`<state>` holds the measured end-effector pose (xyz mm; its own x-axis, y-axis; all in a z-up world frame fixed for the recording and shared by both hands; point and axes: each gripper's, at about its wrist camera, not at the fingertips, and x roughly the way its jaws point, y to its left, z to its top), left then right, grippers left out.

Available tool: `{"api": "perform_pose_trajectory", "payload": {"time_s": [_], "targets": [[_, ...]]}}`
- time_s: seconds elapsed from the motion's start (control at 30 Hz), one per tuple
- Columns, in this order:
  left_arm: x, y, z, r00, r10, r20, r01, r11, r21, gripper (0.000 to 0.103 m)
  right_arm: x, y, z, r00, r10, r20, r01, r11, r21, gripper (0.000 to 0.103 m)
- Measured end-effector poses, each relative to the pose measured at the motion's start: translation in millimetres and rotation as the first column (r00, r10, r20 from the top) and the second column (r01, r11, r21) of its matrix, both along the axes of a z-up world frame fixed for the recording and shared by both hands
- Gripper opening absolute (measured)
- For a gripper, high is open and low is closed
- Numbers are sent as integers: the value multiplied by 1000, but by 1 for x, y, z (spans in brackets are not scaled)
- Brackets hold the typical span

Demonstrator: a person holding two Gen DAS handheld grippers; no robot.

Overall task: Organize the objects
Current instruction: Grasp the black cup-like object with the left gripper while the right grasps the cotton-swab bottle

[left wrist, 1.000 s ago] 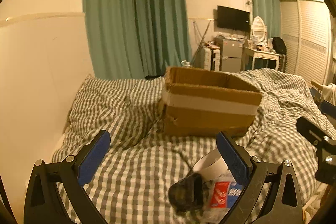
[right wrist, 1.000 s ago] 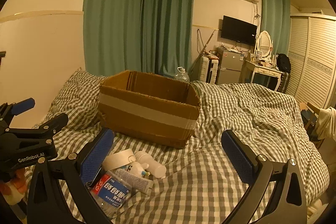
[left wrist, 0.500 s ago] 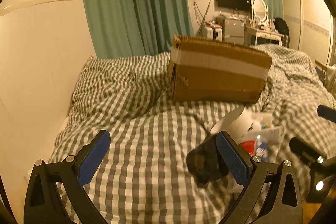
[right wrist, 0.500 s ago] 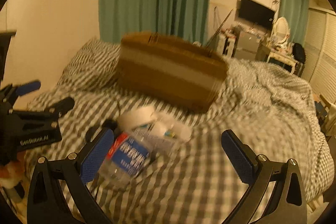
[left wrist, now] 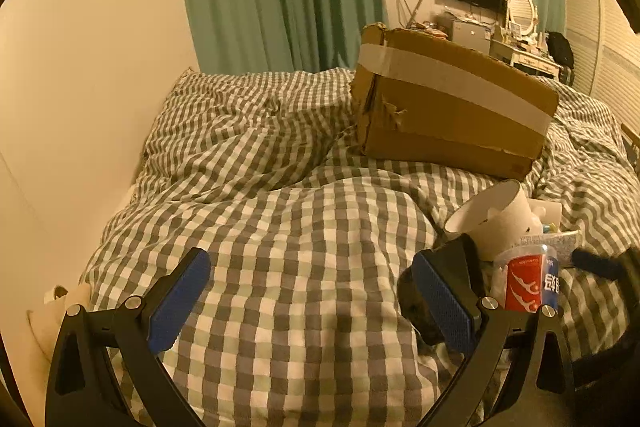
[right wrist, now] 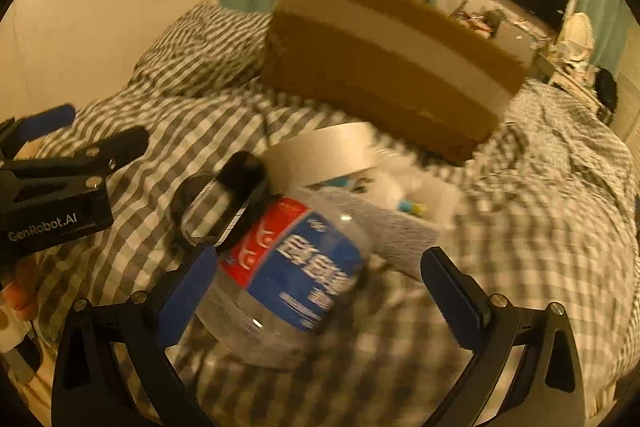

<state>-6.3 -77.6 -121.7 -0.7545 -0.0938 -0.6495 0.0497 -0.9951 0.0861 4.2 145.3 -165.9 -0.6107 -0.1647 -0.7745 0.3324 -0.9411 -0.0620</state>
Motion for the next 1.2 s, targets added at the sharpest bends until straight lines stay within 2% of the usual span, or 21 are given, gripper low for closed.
{"api": "perform_pose_trajectory", "payload": {"time_s": [0.1,0.27,0.4,0.43,0.53,0.67,0.77,0.87,1.03,1.1,1.17,1.2], "targets": [[-2,1,-2,1000,1,-1,-1,1000,-6,103,-6,-9,-14,999,22,48,-21,1000,-9,93],[-4,-1,-6,1000,-16,15,16,1000,18,103,-12,-2,-20,997,21,73,-18,999,-39,87],[-2,3,-4,1000,-30,9,29,999,18,103,-3,6,-14,999,22,45,-18,997,-72,82],[-2,5,-4,999,-36,10,36,999,19,103,-1,8,-11,999,20,37,-18,997,-77,77],[0,12,-5,998,-59,20,59,998,25,103,7,17,4,1000,21,-6,-22,996,-92,75],[2,24,-10,991,-123,47,121,991,57,103,16,39,25,997,-35,-73,26,992,-125,73],[5,40,-15,986,-160,46,158,987,35,103,16,58,38,990,-96,-107,79,984,-158,72],[4,60,-24,973,-223,60,222,975,23,103,15,78,46,981,-152,-121,130,976,-178,72],[-11,76,-46,958,-256,126,255,967,27,102,6,88,47,979,-176,-101,152,966,-210,71],[-16,75,-51,961,-243,133,241,970,25,97,5,90,46,981,-174,-88,151,964,-220,71],[-17,70,-50,960,-251,122,246,968,59,86,4,91,45,982,-170,-84,148,963,-224,70],[-17,66,-49,957,-264,120,254,963,95,71,4,91,44,982,-169,-84,146,964,-223,70]]}}
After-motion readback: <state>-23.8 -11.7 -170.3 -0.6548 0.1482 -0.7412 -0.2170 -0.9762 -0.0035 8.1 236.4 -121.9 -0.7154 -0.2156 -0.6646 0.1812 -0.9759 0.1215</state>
